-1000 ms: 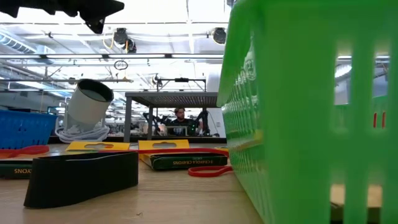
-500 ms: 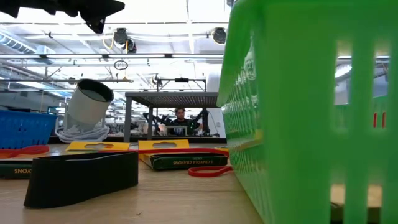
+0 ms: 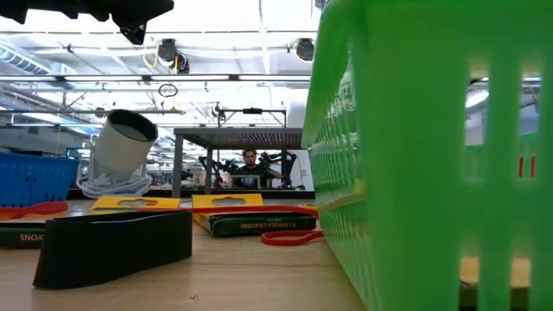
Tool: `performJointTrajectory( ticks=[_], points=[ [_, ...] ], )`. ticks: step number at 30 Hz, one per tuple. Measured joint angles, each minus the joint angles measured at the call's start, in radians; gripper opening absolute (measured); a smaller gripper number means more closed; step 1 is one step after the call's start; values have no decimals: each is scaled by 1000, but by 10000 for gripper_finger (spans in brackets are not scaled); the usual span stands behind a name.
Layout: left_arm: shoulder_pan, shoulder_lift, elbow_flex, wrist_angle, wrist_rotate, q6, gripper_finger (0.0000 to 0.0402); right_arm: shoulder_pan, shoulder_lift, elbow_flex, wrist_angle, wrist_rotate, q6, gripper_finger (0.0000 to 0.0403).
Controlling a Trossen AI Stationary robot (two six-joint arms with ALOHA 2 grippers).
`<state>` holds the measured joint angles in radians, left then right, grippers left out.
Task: Pick & Place Office Desk Supplies
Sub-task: Put the violet spring keychain into the red bin
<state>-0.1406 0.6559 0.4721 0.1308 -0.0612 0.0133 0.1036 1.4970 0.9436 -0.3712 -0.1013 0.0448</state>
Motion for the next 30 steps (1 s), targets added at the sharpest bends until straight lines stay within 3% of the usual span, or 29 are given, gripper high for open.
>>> performJointTrajectory(
  ticks=[9,24,30],
  points=[
    [0,0,0,1,0,-30,152,-60,74,0,-1,1,-3,100],
    [0,1,0,-6,0,-84,152,-18,73,0,53,-4,-28,100],
    [0,19,1,-5,0,-178,152,-4,73,-1,46,-2,-65,100]
  ],
)
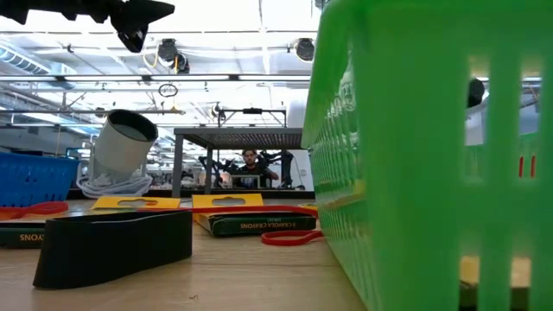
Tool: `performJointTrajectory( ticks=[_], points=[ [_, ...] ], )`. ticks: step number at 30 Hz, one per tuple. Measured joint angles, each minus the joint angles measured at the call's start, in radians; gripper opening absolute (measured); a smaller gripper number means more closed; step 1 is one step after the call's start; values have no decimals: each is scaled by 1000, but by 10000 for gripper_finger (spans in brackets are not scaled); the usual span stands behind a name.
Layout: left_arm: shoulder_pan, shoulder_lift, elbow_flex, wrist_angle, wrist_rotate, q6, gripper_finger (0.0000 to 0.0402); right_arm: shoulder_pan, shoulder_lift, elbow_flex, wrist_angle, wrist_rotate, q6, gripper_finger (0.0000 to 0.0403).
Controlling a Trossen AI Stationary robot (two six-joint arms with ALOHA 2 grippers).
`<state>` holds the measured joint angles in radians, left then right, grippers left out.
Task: Pick & Place Office Desk Supplies
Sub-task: Put the violet spring keychain into the red bin
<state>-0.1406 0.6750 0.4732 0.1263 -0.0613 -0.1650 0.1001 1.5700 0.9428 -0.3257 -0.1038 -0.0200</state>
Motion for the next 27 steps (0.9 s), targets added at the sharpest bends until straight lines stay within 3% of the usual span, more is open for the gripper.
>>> performJointTrajectory(
  ticks=[17,27],
  points=[
    [0,104,0,2,16,-29,152,-49,0,-5,-5,-6,-103,100],
    [0,111,0,40,16,-13,152,-99,-1,-127,78,-59,-91,100]
  ],
)
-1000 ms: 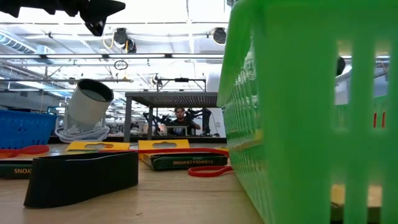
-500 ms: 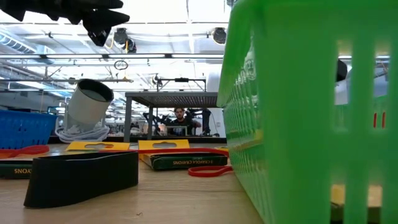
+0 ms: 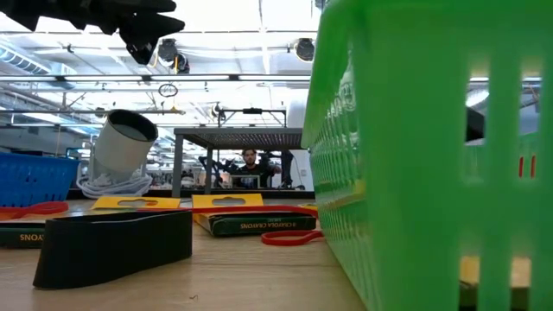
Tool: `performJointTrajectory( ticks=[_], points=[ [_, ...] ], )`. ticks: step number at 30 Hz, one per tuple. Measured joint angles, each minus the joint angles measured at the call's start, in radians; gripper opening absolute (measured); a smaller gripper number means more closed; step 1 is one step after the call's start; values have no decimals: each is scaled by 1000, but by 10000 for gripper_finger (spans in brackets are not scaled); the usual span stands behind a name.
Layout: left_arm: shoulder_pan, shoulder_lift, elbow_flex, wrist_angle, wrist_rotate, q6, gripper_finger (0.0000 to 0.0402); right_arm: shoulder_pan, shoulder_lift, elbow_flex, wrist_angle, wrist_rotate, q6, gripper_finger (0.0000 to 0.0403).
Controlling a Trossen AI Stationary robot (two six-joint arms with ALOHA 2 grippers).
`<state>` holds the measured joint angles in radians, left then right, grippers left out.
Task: Pick & Place Office Desk Supplies
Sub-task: Put the violet spring keychain into the red bin
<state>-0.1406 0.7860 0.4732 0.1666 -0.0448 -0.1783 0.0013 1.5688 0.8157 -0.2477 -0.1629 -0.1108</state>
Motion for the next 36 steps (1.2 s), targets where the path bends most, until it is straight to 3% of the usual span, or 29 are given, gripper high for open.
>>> performJointTrajectory(
  ticks=[9,18,24,31,36],
  points=[
    [0,0,0,0,0,0,152,0,0,-80,149,2,-4,95],
    [0,0,0,-7,0,0,152,0,-16,-88,169,-1,-7,14],
    [0,0,0,-8,-1,0,152,1,-62,-88,161,1,-8,34],
    [0,0,0,-7,0,0,152,1,-148,-88,165,1,-7,16],
    [0,0,0,-7,-1,-1,152,1,-194,-88,169,1,9,43]
  ],
)
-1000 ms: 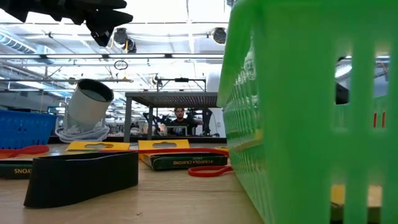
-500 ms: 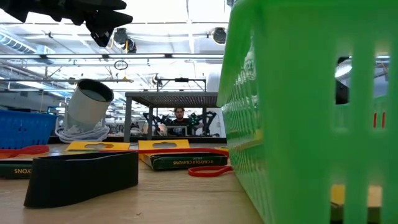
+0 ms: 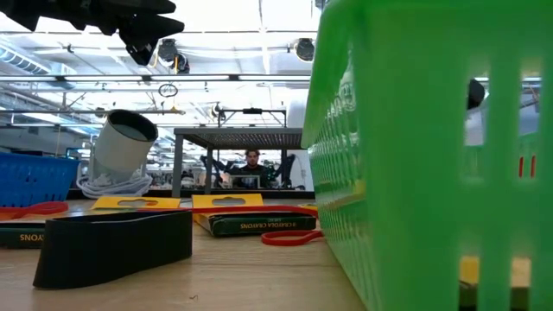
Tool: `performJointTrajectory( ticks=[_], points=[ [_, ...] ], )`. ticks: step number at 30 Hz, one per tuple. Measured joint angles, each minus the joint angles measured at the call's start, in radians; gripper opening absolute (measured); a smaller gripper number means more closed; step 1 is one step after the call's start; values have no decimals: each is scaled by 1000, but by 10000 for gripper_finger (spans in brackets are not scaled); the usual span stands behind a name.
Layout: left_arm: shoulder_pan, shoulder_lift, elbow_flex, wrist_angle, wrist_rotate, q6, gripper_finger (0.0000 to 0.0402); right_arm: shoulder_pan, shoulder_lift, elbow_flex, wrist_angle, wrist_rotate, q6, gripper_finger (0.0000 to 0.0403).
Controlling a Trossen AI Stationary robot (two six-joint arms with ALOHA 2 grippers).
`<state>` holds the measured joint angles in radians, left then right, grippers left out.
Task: Pick & Place Office Desk Supplies
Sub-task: Put the violet spring keychain into the red bin
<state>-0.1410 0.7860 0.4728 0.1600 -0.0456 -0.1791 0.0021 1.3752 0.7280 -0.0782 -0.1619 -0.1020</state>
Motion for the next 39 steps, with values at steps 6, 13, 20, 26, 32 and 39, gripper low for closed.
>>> performJointTrajectory(
  ticks=[6,13,20,26,32,39],
  points=[
    [0,0,0,2,0,-10,152,0,-9,0,-5,-26,-2,18],
    [0,0,0,3,1,-14,152,0,-9,0,-3,-26,11,32],
    [-1,0,0,3,1,-16,152,0,-8,0,-2,-26,38,21],
    [-2,0,0,2,2,-23,152,0,-8,0,-1,-26,54,41],
    [-18,0,0,2,2,-26,152,0,-8,0,-1,-27,63,40],
    [-33,0,0,2,2,-26,152,1,-8,0,-1,-59,63,11]
  ],
)
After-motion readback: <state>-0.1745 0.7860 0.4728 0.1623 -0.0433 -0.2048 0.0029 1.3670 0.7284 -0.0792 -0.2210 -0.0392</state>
